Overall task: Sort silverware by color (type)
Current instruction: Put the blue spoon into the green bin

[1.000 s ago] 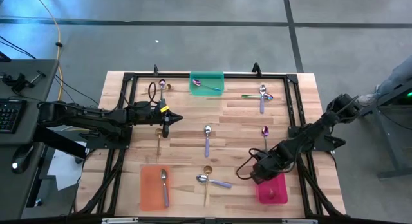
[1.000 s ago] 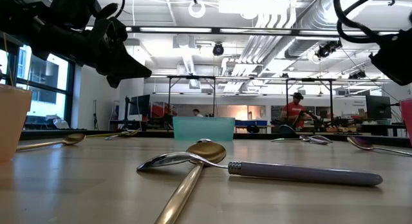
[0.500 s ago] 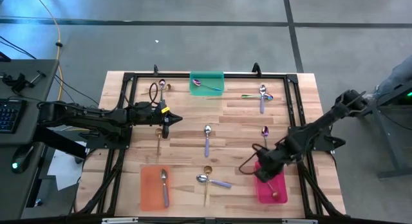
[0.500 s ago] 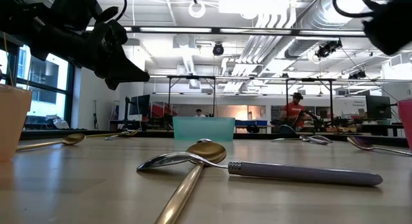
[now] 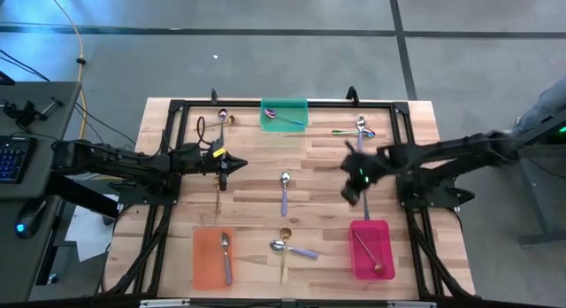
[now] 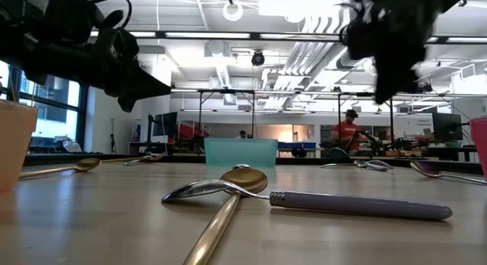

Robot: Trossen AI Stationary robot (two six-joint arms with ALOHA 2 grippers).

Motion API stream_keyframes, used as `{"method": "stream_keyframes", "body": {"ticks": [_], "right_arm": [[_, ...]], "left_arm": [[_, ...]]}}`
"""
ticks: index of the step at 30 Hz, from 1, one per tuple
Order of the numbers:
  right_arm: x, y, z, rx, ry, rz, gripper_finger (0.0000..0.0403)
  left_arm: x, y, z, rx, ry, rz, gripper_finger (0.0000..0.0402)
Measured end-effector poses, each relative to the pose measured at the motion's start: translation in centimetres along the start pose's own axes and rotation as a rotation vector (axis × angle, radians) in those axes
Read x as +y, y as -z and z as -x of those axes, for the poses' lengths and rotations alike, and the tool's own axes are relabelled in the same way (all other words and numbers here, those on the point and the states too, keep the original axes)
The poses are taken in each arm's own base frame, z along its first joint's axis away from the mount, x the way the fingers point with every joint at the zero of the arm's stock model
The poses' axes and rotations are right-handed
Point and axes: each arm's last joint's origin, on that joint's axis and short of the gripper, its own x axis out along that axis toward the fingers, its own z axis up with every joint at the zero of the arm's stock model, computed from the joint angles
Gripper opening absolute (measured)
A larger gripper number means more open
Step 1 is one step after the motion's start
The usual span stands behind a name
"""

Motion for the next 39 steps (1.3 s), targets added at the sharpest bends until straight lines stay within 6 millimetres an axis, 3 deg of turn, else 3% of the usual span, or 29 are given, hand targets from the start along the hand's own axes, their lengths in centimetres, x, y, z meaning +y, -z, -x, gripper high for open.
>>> {"method": "stream_keyframes", "body": {"ticks": [7, 11, 15, 21, 27, 39], "right_arm": [[-6.6, -3.8, 0.7, -0.092, 0.199, 0.134, 0.0013], [-10.4, -5.2, 0.4, -0.044, 0.299, 0.14, 0.0033], [-13.0, -7.5, 0.1, 0.032, 0.345, 0.187, 0.0058], [-15.7, -10.8, -0.9, 0.231, 0.428, 0.296, 0.0108], [-18.1, -12.6, -3.3, 0.404, 0.447, 0.349, 0.0145], [-20.3, -13.0, -5.7, 0.476, 0.454, 0.315, 0.0115]], "left_arm": [[0.0, 0.0, 0.0, -0.003, 0.0, 0.009, 0.0], [0.1, 0.0, 0.0, -0.001, -0.007, 0.009, 0.0], [0.6, -0.1, 0.0, -0.006, -0.038, 0.009, 0.0], [1.2, -0.1, 0.1, -0.001, -0.075, 0.008, 0.0], [1.4, 0.1, 0.1, 0.026, -0.087, -0.005, 0.0], [1.4, 0.3, 0.1, 0.047, -0.088, -0.035, 0.0]]}}
